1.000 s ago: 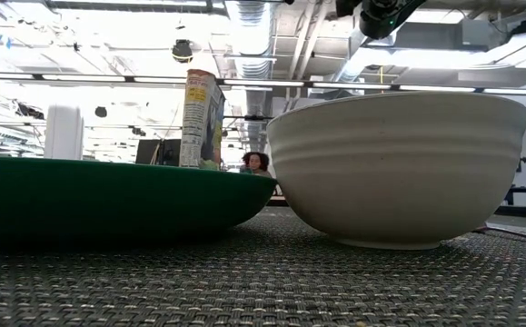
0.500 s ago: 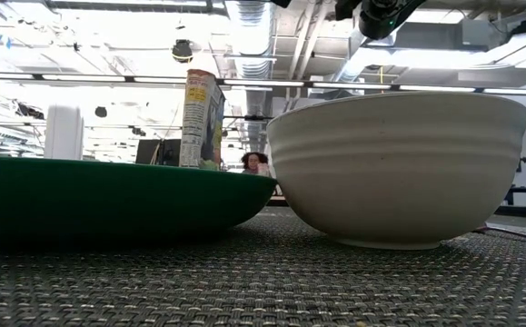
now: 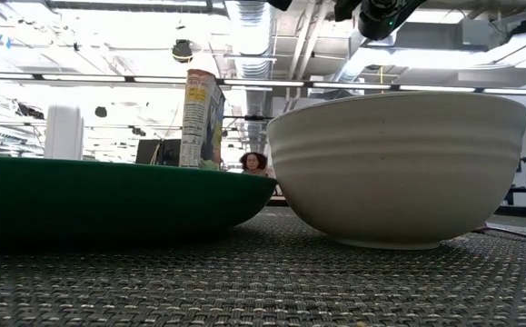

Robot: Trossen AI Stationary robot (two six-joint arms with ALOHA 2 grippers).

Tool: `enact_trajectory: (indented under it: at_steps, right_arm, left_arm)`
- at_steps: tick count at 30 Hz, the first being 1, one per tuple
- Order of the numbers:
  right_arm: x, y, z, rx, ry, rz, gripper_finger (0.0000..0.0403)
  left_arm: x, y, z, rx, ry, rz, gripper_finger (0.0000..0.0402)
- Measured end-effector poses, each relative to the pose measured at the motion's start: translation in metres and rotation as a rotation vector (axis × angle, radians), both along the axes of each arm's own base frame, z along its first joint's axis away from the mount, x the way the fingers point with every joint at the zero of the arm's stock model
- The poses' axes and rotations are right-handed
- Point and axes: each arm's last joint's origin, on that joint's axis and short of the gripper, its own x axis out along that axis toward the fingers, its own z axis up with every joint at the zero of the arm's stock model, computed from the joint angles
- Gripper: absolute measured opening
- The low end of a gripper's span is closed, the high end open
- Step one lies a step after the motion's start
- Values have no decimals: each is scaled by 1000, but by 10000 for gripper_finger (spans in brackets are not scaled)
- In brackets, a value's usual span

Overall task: Arrange a breakfast setting
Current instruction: Put the apple on the black placemat at the top right of the green plate

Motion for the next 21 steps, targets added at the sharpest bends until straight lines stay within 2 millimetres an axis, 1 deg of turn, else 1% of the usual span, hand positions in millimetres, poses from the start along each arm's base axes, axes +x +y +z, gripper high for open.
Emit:
enact_trajectory:
  at_steps: [3, 8, 13, 18, 21]
  right_arm:
    - [0, 0, 0, 3, -4, 6, 305]
    - [0, 1, 1, -1, -8, 15, 303]
    - [0, 1, 0, -9, 5, 19, 304]
    - [0, 2, 0, -15, 3, 23, 304]
    - [0, 1, 0, -15, 4, 22, 305]
  left_arm:
    - [0, 0, 0, 19, 15, 28, 298]
    - [1, -7, 0, 44, 12, 44, 298]
    - [0, -4, -3, 19, 33, 56, 298]
    - [0, -4, -1, 16, 20, 57, 297]
    - [0, -3, -2, 14, 20, 68, 289]
